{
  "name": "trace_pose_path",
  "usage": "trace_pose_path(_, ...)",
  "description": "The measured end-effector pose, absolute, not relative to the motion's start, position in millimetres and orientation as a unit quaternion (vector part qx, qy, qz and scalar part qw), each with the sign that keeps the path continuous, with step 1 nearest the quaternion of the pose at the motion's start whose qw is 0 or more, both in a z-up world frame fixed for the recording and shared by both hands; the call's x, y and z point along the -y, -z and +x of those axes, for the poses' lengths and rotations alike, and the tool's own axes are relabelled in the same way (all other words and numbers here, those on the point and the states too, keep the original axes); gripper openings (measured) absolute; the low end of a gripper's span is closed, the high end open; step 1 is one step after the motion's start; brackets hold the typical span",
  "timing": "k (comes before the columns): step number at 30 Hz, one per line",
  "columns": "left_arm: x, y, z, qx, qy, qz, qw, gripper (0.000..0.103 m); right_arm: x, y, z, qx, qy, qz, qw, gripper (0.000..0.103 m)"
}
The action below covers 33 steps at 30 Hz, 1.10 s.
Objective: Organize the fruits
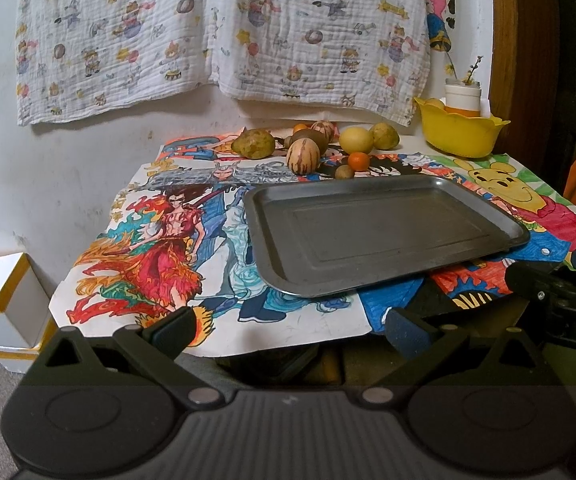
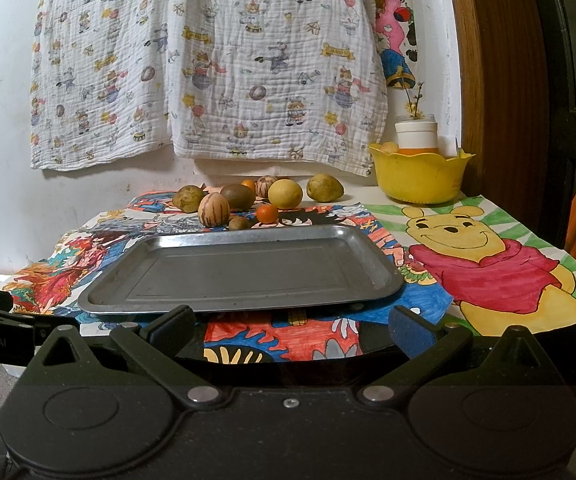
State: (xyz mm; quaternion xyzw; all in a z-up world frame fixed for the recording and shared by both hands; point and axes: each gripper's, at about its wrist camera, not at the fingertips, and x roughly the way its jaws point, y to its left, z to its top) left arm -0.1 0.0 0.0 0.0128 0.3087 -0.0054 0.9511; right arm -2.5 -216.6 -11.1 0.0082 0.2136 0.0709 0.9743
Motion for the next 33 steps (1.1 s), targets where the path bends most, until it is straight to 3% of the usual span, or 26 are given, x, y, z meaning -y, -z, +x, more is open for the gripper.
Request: trace_pose_path(33,-3,-7,31,-0.331,-0.001,0.036,0.943,0.103,217,17,41,-0.231,-0.064,0.029,0.970,0.103)
